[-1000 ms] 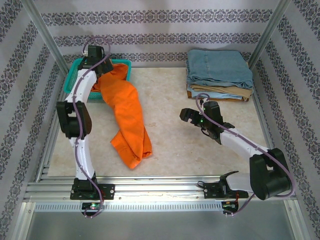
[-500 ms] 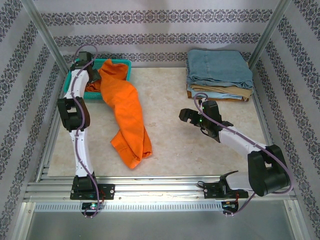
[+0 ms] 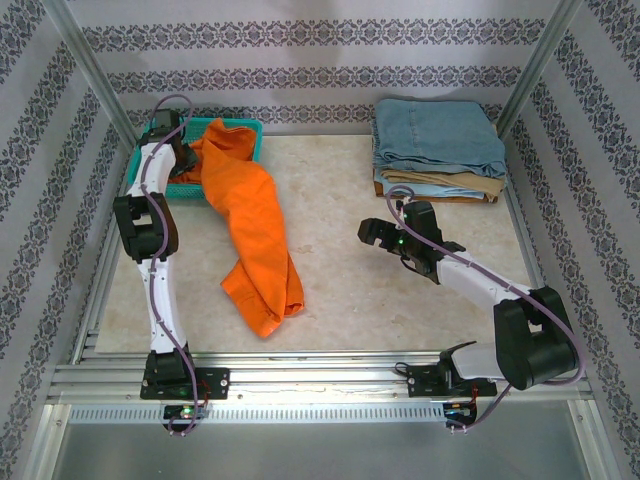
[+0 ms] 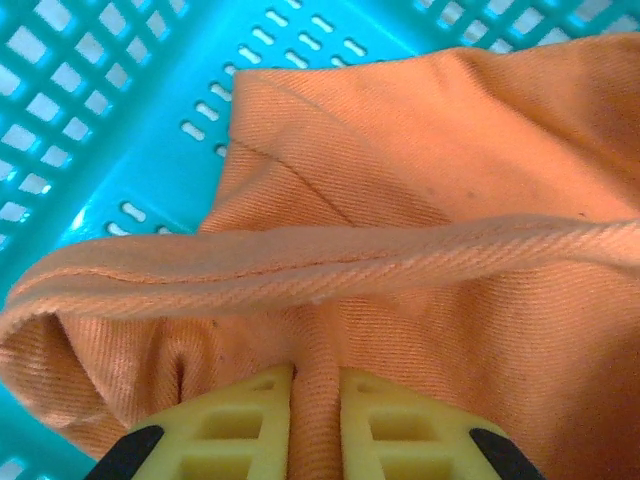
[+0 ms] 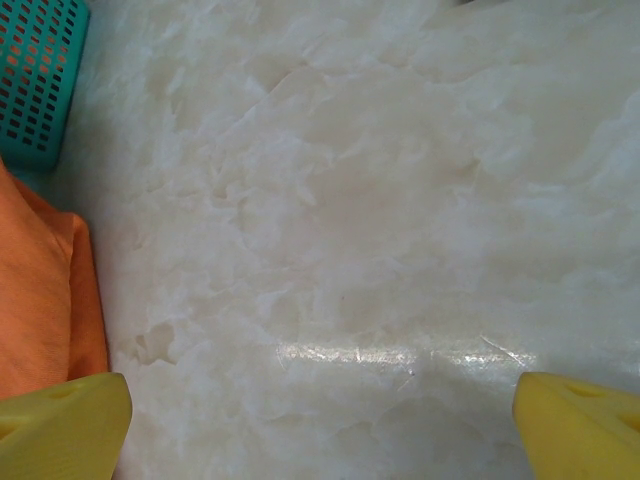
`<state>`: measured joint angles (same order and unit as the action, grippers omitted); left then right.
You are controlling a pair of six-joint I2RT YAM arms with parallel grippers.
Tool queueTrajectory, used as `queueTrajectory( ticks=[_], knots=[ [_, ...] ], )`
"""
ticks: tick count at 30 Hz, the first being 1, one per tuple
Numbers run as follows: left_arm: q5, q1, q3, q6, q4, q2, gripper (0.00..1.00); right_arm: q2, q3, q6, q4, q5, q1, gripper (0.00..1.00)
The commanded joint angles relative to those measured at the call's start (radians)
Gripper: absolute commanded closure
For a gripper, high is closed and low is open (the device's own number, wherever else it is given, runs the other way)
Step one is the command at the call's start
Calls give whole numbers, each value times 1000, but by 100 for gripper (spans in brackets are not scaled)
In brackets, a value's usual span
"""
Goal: Fold and stack the trousers
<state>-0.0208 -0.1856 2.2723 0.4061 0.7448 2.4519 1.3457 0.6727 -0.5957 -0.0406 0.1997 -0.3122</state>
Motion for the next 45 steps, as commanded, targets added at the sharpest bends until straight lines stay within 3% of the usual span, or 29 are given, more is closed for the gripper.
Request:
queueTrajectory(
  ticks=[1,6,9,12,17,21,24,29,30,31,33,39,43,45],
  knots=[
    [-109,26,-1,-60,-130,-181,100,-3,30,11,4,-24,-13,2],
    [-193,82,-14,-69,-299,-348,100,-14,21,7,0,-45,-13,2],
    [-247,144,-114,-102,-453,-482,100,-20,15,7,-3,-64,-11,2],
    [-283,243,-298,-176,-670,-667,100,-19,11,6,-5,-81,-11,2],
    [-396,432,-472,-255,-784,-884,100,-30,-5,-23,-11,-113,2,2],
    [-417,592,-649,-278,-803,-1017,100,-69,-30,-58,-1,-178,16,2],
    [-367,698,-788,-286,-807,-1061,100,-131,-59,-106,28,-226,47,2],
    [-301,850,-1058,-198,-910,-1108,99,-306,-98,-150,170,-403,91,2],
    [-295,887,-1085,-193,-899,-1105,91,-354,-105,-150,201,-433,108,2],
    [-281,923,-1099,-206,-869,-1105,71,-397,-108,-145,234,-439,127,2],
    [-256,964,-1127,-193,-836,-1116,3,-472,-100,-128,311,-436,170,2],
    [-61,973,-1220,-178,-719,-1286,0,-648,-43,-84,501,-411,202,2],
    [310,966,-1309,-78,-560,-1448,0,-688,-35,-86,536,-320,176,2],
    [493,949,-1349,34,-393,-1516,0,-679,-30,-86,558,-293,127,2]
  ],
)
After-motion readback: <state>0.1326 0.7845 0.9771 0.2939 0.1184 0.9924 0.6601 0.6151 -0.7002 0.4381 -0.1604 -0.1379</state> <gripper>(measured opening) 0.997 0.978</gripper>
